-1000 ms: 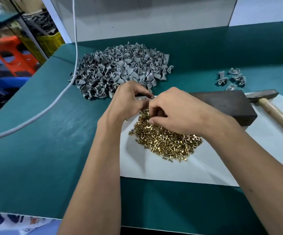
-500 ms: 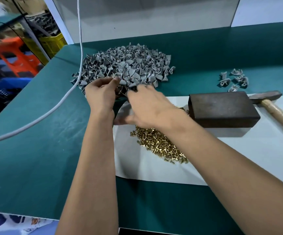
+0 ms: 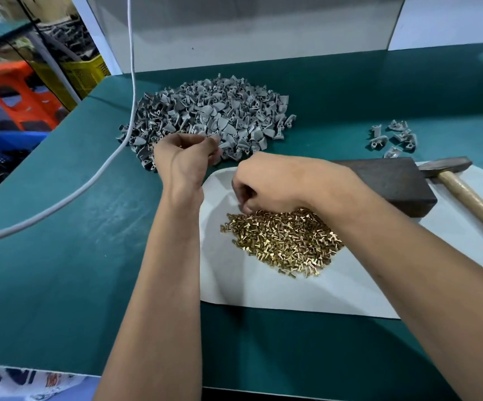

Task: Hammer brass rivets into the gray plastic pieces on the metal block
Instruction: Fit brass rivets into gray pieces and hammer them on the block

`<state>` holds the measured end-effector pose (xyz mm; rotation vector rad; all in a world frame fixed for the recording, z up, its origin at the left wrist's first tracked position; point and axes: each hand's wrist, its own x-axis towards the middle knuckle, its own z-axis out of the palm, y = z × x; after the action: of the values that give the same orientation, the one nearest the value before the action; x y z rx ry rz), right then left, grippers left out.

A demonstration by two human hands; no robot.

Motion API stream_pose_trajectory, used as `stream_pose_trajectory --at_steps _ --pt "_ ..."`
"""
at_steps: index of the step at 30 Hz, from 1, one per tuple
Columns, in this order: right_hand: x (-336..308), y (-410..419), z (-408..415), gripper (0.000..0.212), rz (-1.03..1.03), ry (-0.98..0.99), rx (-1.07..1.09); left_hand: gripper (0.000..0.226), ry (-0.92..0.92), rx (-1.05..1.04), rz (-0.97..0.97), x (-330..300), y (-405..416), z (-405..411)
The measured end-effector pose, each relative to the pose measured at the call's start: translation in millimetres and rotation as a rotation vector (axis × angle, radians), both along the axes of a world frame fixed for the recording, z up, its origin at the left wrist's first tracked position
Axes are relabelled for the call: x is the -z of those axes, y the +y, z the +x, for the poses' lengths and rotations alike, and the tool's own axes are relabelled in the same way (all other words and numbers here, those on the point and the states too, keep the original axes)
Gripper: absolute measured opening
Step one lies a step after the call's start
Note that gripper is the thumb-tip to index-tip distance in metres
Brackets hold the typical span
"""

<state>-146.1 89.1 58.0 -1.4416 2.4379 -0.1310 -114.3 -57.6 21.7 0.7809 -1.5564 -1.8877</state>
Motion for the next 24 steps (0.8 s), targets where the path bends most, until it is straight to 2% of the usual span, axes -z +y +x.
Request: stream_pose_trajectory --at_steps 3,7,9,14,16,19,24 --pt "-2 13 -4 0.008 -0.139 -0.034 0.031 0.029 -0.009 0.06 -0.054 0 8 1" --pt "-7 48 -7 0.014 -0.462 -0.121 0.12 0.026 -0.004 0.12 -0.176 -1 20 2" --pt "-8 70 -9 0.015 -0.626 -0.185 0.167 0.024 0.051 0.149 -0.162 -5 31 1" --pt "-2 124 -24 0.013 -0.945 -0.154 0.344 0.012 0.155 0.322 -0.056 -17 81 -16" --pt "2 143 -29 0.018 -0.997 -0.129 0.4 0.008 0.168 0.4 0.055 -22 101 -24" --pt "9 167 -32 0.022 -1.043 -0.081 0.491 0.014 0.197 0.515 0.196 -22 120 -30" --pt "18 169 -30 0.016 -1.117 0.006 0.511 0.011 0.247 0.648 0.136 -6 126 -26"
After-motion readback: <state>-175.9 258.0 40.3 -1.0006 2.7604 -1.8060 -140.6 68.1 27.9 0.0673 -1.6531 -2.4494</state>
